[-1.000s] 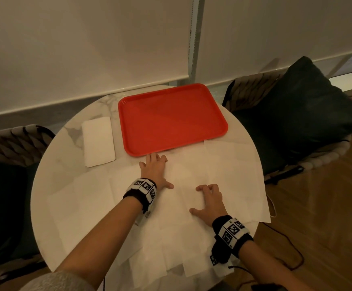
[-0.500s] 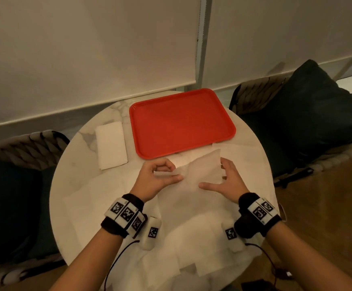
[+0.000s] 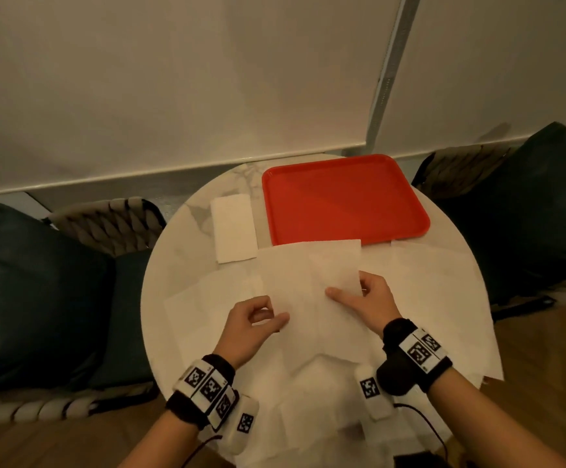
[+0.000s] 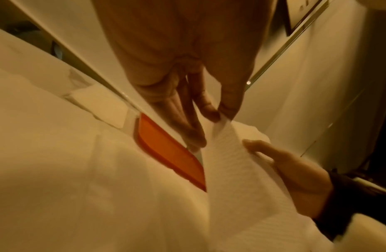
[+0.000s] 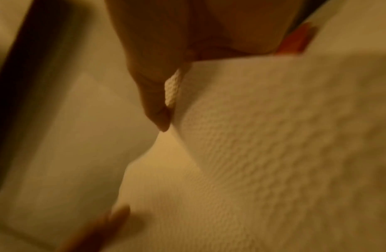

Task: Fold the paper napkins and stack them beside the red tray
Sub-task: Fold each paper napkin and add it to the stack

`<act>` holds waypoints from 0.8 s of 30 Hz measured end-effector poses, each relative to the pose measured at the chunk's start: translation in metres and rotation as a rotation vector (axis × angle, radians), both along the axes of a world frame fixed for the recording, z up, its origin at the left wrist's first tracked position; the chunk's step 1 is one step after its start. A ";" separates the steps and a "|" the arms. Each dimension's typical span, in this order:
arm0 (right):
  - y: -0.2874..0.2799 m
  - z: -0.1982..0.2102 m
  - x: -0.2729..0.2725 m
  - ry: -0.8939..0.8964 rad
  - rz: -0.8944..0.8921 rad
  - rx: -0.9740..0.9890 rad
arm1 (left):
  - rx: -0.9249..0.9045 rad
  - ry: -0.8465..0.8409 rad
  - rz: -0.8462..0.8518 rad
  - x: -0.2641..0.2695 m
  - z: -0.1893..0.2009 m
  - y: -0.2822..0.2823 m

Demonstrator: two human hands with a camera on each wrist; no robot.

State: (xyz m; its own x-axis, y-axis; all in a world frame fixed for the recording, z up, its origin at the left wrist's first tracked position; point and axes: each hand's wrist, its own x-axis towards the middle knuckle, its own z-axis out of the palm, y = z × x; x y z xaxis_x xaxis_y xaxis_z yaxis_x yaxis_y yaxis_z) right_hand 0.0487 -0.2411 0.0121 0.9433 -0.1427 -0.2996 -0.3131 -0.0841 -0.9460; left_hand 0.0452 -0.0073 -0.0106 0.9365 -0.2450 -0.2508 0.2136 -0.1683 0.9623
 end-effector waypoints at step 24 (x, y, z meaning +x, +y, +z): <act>0.132 -0.004 0.095 -0.028 0.347 0.126 | -0.338 0.106 0.321 0.084 0.014 0.091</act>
